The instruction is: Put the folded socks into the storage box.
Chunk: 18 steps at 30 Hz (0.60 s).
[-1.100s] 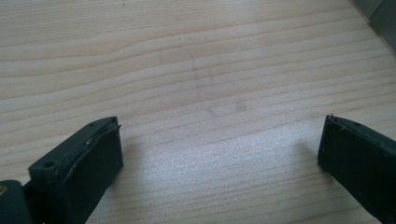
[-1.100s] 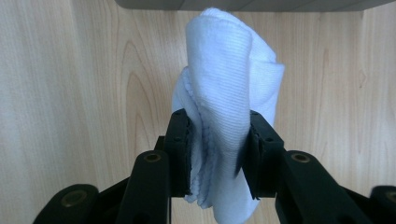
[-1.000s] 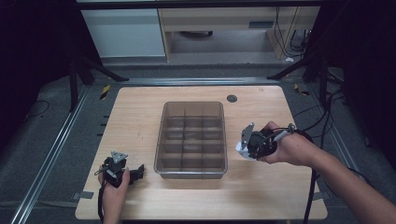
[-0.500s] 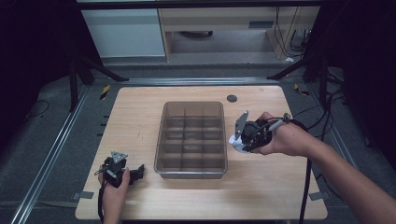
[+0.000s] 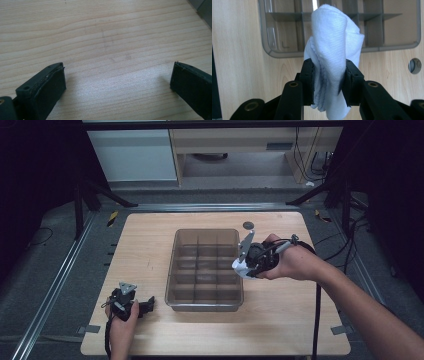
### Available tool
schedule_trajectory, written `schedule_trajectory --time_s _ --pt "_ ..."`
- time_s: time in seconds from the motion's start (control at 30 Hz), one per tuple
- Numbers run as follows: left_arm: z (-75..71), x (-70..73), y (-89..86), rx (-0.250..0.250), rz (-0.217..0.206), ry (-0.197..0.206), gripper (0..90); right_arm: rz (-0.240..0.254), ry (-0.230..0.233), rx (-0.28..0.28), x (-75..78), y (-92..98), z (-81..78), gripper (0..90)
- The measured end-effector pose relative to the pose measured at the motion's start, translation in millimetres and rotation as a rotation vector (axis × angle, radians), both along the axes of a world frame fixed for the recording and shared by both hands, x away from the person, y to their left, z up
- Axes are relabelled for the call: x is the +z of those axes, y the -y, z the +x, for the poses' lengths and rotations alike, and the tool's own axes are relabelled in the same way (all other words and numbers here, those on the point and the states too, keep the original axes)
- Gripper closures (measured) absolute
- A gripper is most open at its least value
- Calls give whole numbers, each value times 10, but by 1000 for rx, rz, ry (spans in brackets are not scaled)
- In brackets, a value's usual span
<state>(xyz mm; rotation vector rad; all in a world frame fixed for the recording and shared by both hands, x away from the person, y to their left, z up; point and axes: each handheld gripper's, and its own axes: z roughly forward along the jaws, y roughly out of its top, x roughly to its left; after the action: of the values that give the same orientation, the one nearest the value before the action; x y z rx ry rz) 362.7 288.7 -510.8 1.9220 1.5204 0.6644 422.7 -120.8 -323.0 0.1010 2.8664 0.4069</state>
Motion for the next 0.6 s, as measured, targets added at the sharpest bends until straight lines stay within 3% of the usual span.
schedule_trajectory --time_s 0.6 --pt "7 1 0 -7 -1 -3 0 -39 -48 69 -148 -463 -78 660"
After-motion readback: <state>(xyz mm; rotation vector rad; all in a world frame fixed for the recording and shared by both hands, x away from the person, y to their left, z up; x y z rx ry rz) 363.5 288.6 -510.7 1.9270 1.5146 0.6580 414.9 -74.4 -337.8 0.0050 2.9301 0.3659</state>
